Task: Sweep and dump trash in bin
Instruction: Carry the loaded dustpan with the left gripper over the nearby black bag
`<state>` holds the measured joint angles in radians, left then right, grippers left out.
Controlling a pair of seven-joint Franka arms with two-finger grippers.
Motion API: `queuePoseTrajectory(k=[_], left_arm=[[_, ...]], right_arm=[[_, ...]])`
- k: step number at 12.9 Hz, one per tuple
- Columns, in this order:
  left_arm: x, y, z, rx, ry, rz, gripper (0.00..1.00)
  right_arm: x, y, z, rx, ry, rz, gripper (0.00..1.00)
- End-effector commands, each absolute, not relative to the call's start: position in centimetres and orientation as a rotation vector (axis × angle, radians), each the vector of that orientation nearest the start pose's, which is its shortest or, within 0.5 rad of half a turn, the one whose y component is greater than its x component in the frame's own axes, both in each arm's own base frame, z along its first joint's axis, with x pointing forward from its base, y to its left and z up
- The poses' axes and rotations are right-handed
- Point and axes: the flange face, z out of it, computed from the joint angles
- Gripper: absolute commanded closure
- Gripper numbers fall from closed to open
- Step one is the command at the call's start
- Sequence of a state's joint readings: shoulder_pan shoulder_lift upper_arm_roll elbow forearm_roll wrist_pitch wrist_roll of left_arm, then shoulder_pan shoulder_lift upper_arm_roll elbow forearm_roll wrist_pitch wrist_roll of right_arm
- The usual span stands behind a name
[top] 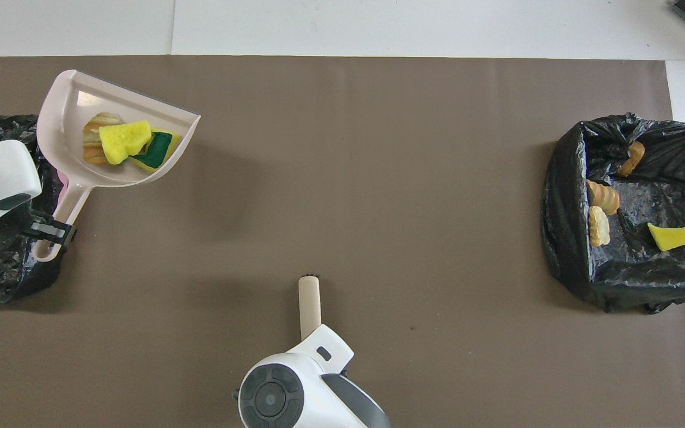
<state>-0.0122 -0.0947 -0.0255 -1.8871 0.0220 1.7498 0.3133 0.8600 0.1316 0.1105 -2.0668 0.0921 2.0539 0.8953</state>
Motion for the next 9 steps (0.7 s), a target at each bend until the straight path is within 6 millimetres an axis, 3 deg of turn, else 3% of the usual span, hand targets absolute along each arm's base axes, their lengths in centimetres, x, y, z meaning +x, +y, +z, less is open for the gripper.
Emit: queuePoseTrajectory(k=[1,3,4,5,8,9], left_arm=[[53.5,3.8,55.5,-3.089,0.529,0.040,1.00],[52.8,9.9,55.6,-3.085,0.548,0.038,1.00],[52.1,12.8,55.7,-3.078,0.566,0.040,1.00],[51.4,15.1,55.6,-3.067,0.616,0.046,1.00],[48.3,23.1,56.0,-2.995,0.730,0.079,1.00],[47.6,24.9,56.2,-2.942,0.790,0.111,1.00]], right_arm=[[31.7,46.1,34.9,-3.165,-0.005,0.252,1.00],[31.7,46.1,34.8,-3.159,-0.011,0.242,1.00],[31.7,46.0,34.6,-3.161,-0.001,0.245,0.60],[31.7,46.0,34.8,-3.168,-0.003,0.255,0.01],[32.1,46.5,36.2,-3.190,-0.008,0.291,0.00],[32.7,46.4,37.4,-3.198,-0.006,0.285,0.00]])
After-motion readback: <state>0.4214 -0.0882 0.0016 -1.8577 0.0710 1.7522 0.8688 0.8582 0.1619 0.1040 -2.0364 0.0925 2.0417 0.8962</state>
